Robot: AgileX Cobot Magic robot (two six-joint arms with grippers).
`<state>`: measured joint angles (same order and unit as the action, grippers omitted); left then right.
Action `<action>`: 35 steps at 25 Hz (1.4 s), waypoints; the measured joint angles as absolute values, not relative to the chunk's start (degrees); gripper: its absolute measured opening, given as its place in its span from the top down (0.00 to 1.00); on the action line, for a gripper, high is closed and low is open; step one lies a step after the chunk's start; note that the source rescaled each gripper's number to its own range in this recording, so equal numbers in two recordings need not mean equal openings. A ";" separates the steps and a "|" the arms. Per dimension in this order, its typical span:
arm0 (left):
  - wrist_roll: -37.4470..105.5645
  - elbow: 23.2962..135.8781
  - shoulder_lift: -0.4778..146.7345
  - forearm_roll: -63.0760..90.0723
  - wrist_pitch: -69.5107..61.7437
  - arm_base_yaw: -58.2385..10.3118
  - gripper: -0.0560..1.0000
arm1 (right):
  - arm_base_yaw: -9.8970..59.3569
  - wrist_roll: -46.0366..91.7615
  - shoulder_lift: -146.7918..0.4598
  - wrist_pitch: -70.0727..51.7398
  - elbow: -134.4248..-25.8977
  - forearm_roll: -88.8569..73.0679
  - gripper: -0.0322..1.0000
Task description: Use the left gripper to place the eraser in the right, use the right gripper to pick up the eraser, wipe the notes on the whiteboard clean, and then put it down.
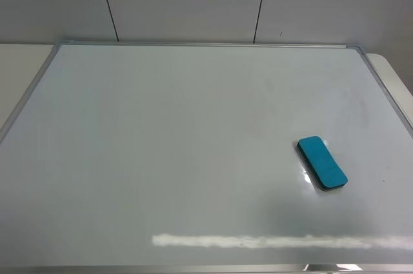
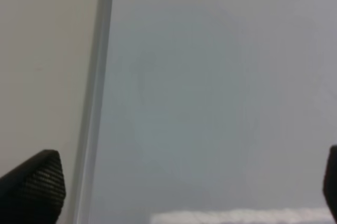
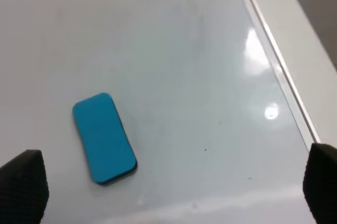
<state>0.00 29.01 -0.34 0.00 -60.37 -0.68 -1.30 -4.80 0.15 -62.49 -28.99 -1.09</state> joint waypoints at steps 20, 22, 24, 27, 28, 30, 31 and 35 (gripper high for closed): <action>0.00 29.01 -0.34 0.00 -60.37 -0.68 0.00 | -1.30 -2.43 0.15 -61.46 -28.78 -1.16 0.07; 0.00 29.01 -0.34 0.00 -60.37 -0.68 0.00 | -1.30 -2.06 0.15 -61.46 -28.78 -0.66 0.07; 0.00 29.01 -0.34 0.00 -60.37 -0.68 0.00 | -1.30 -1.98 0.15 -61.46 -28.78 -0.46 0.07; 0.00 29.01 -0.34 0.00 -60.37 -0.68 0.00 | -1.30 -1.98 0.15 -61.46 -28.78 -0.44 0.07; 0.00 29.01 -0.34 0.00 -60.37 -0.68 0.00 | -1.30 -1.94 0.15 -61.46 -28.78 -0.44 0.07; 0.00 29.01 -0.34 0.00 -60.37 -0.68 0.00 | -1.30 -1.94 0.15 -61.46 -28.78 -0.44 0.07; 0.00 29.01 -0.34 0.00 -60.37 -0.68 0.00 | -1.30 -1.94 0.15 -61.46 -28.78 -0.44 0.07; 0.00 29.01 -0.34 0.00 -60.37 -0.68 0.00 | -1.30 -1.94 0.15 -61.46 -28.78 -0.44 0.07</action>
